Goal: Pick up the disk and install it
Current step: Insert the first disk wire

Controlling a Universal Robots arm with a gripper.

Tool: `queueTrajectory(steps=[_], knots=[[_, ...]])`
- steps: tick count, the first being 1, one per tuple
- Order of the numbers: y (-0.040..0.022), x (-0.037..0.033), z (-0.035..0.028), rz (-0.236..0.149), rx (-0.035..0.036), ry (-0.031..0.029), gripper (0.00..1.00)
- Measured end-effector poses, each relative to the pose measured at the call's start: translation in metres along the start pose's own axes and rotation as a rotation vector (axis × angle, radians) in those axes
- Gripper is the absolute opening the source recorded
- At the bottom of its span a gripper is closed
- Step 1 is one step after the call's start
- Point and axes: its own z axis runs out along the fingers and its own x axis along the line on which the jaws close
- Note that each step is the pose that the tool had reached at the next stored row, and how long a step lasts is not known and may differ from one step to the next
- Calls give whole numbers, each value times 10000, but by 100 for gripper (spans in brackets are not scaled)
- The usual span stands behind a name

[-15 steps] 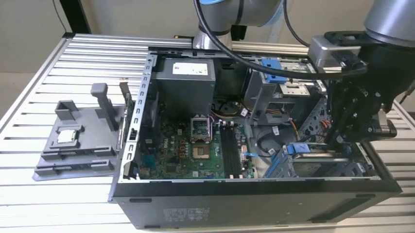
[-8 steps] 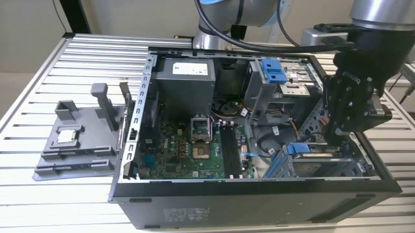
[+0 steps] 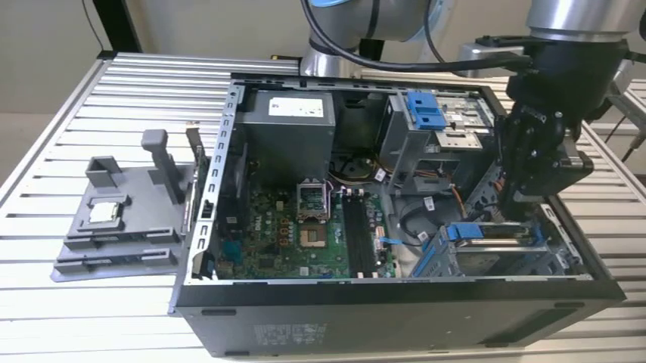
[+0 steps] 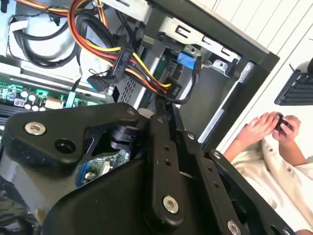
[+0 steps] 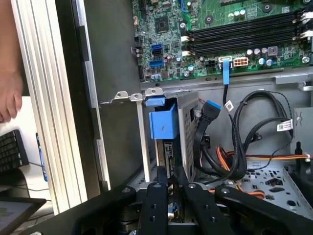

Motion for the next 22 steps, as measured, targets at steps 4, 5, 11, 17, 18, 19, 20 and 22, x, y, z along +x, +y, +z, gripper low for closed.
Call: queueTrajectory(steps=[4,5,11,17,18,19,20,22], knots=[[5,-21,49,-5,21,140,100],[5,-22,51,-4,29,160,100],[9,-55,56,7,273,722,100],[21,-169,22,-51,401,1786,100],[23,-183,18,-50,416,1842,100],[24,-183,17,-47,425,1842,100],[24,-183,17,-48,426,1841,100],[24,-183,17,-53,428,1839,100]])
